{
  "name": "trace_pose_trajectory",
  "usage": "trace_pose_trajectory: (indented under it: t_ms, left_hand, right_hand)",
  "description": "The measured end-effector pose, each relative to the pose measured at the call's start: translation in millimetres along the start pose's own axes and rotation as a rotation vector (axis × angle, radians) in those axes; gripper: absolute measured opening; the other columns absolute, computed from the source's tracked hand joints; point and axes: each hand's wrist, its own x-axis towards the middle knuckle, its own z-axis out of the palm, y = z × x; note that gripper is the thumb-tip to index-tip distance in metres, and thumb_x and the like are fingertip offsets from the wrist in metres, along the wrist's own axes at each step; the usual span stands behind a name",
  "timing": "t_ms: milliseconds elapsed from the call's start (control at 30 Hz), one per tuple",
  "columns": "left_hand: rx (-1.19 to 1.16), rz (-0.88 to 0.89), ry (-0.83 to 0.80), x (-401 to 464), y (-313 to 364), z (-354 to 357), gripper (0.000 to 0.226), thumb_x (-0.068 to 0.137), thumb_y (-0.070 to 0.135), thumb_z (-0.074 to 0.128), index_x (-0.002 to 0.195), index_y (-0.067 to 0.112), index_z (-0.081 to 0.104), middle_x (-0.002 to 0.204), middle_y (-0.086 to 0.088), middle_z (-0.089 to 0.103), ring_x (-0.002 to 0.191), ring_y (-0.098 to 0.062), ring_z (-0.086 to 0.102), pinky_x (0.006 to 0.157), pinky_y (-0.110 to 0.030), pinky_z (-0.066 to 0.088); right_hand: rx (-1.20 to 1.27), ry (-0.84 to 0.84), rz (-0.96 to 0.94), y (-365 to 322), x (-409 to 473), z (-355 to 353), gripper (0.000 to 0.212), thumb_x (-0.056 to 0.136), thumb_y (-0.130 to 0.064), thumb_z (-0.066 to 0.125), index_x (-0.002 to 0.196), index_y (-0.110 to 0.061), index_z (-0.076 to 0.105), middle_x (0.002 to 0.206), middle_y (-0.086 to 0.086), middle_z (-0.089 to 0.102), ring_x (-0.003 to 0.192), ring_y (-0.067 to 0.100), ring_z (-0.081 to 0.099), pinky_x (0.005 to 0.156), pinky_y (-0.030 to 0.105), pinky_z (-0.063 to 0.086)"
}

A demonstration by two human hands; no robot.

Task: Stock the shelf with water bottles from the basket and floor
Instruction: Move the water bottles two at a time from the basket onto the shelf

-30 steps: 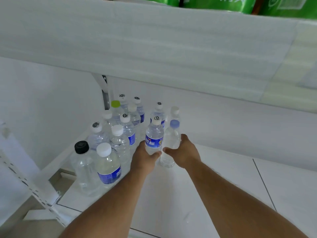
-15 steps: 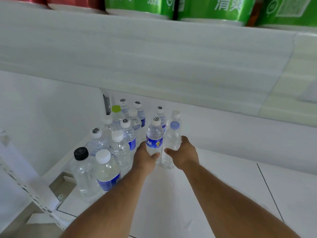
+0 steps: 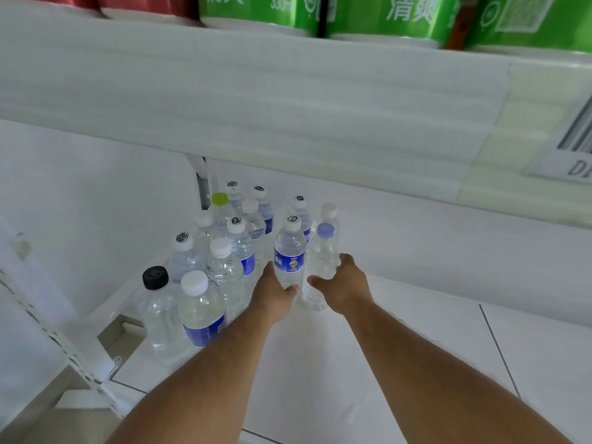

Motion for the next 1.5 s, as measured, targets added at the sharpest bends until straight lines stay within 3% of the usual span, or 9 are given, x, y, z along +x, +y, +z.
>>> trace_pose_trajectory:
  t_ms: [100, 200, 300, 567, 700, 833, 1133, 1267, 1500]
  left_hand:
    - [0.041, -0.054, -0.021, -17, 1, -3, 0.086, 0.09, 0.026, 0.067, 0.156, 0.011, 0.013, 0.16, -0.007, 0.026, 0.145, -0.024, 0.031, 0.111, -0.03, 0.031]
    - [0.049, -0.041, -0.07, -40, 1, -10, 0.08, 0.09, 0.027, 0.066, 0.154, 0.013, 0.02, 0.156, -0.009, 0.034, 0.14, -0.026, 0.038, 0.113, -0.038, 0.037]
    - [0.131, -0.019, -0.154, -71, 2, -24, 0.083, 0.091, 0.031, 0.063, 0.156, 0.017, 0.012, 0.161, -0.005, 0.023, 0.145, -0.022, 0.029, 0.113, -0.03, 0.031]
    - [0.499, 0.276, -0.369, -160, 2, -83, 0.076, 0.093, 0.033, 0.059, 0.155, 0.018, 0.017, 0.162, -0.002, 0.021, 0.146, -0.021, 0.026, 0.118, -0.033, 0.025]
    - [0.693, 0.347, -0.383, -195, 2, -106, 0.076, 0.092, 0.036, 0.058, 0.155, 0.022, 0.018, 0.163, -0.001, 0.018, 0.147, -0.022, 0.025, 0.117, -0.04, 0.028]
    - [0.833, 0.36, -0.355, -228, -5, -123, 0.075, 0.09, 0.041, 0.055, 0.154, 0.027, 0.02, 0.163, 0.002, 0.018, 0.145, -0.024, 0.028, 0.114, -0.041, 0.032]
    - [0.92, 0.289, -0.345, -309, -20, -129, 0.064, 0.088, 0.04, 0.053, 0.147, 0.024, 0.033, 0.149, 0.001, 0.04, 0.131, -0.027, 0.044, 0.101, -0.041, 0.042]
    - [0.951, 0.263, -0.383, -353, -40, -119, 0.058, 0.088, 0.04, 0.055, 0.142, 0.026, 0.039, 0.146, 0.001, 0.044, 0.129, -0.027, 0.045, 0.101, -0.041, 0.044]
    - [1.021, 0.183, -0.5, -415, -94, -99, 0.07, 0.089, 0.044, 0.054, 0.151, 0.024, 0.028, 0.152, -0.003, 0.038, 0.131, -0.029, 0.044, 0.103, -0.043, 0.043]
  right_hand:
    - [-0.051, -0.025, 0.042, 0, -9, -2, 0.073, 0.083, -0.038, 0.074, 0.139, -0.011, 0.036, 0.123, 0.008, 0.06, 0.103, 0.028, 0.061, 0.077, 0.039, 0.057]
    - [-0.126, -0.064, 0.087, 0, -28, 0, 0.065, 0.087, -0.04, 0.068, 0.136, -0.011, 0.037, 0.124, 0.008, 0.06, 0.107, 0.028, 0.061, 0.079, 0.037, 0.053]
    - [-0.213, -0.117, 0.094, 0, -57, 2, 0.055, 0.09, -0.042, 0.06, 0.132, -0.012, 0.041, 0.126, 0.007, 0.06, 0.111, 0.028, 0.059, 0.083, 0.035, 0.049]
    - [-0.639, -0.112, -0.2, -13, -166, -6, 0.063, 0.093, -0.05, 0.051, 0.142, -0.012, 0.04, 0.144, 0.008, 0.046, 0.136, 0.029, 0.038, 0.11, 0.039, 0.034]
    - [-0.739, -0.128, -0.191, -19, -214, -10, 0.072, 0.096, -0.052, 0.045, 0.152, -0.011, 0.026, 0.159, 0.01, 0.027, 0.148, 0.03, 0.019, 0.119, 0.044, 0.023]
    - [-0.778, -0.131, -0.2, -22, -256, -13, 0.074, 0.097, -0.053, 0.043, 0.154, -0.011, 0.021, 0.162, 0.01, 0.019, 0.15, 0.03, 0.013, 0.12, 0.045, 0.018]
    - [-0.68, -0.201, -0.197, 9, -339, -13, 0.072, 0.097, -0.05, 0.044, 0.154, -0.011, 0.022, 0.161, 0.01, 0.024, 0.149, 0.027, 0.017, 0.12, 0.041, 0.021]
    - [-0.667, -0.232, -0.166, 38, -387, -5, 0.067, 0.094, -0.052, 0.047, 0.145, -0.011, 0.037, 0.149, 0.009, 0.042, 0.138, 0.03, 0.037, 0.108, 0.042, 0.035]
    - [-0.697, -0.363, -0.101, 84, -456, 12, 0.062, 0.094, -0.053, 0.048, 0.139, -0.011, 0.042, 0.144, 0.011, 0.047, 0.13, 0.032, 0.043, 0.102, 0.046, 0.042]
